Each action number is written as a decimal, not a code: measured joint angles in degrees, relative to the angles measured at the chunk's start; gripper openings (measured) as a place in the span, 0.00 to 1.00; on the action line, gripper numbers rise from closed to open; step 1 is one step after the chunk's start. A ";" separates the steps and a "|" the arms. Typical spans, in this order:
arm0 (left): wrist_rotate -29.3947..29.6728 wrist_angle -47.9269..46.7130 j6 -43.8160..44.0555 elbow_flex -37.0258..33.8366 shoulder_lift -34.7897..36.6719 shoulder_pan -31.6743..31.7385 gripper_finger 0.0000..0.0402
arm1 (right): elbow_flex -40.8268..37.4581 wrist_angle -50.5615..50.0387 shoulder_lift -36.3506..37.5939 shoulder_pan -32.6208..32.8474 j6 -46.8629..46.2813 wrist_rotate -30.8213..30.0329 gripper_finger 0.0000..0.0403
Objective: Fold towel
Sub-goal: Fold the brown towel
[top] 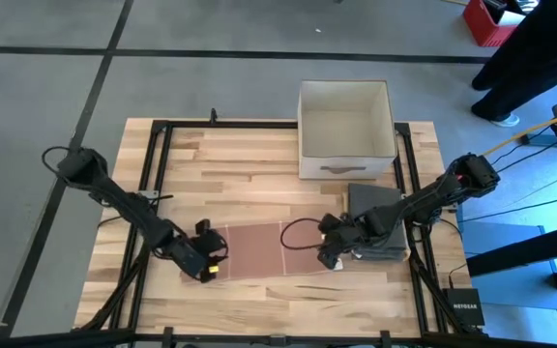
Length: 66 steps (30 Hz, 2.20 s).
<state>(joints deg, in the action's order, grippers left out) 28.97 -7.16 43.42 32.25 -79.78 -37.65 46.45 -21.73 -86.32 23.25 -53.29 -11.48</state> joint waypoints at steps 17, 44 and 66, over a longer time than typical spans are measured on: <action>-4.24 -1.51 4.24 0.45 -10.35 -2.77 0.34 | -7.07 8.58 -1.86 -0.02 -21.98 5.19 0.58; -1.48 -1.07 5.86 0.07 -8.51 -4.90 0.34 | -8.27 27.34 -10.08 2.14 -25.61 11.46 0.58; -5.04 -5.62 1.12 6.24 -5.53 -3.56 0.34 | -8.43 32.19 -11.68 3.11 -21.43 -0.83 0.16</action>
<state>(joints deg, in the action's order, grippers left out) 23.93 -12.78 44.53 38.49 -85.31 -41.21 38.02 10.46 -98.00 26.36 -74.72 -12.31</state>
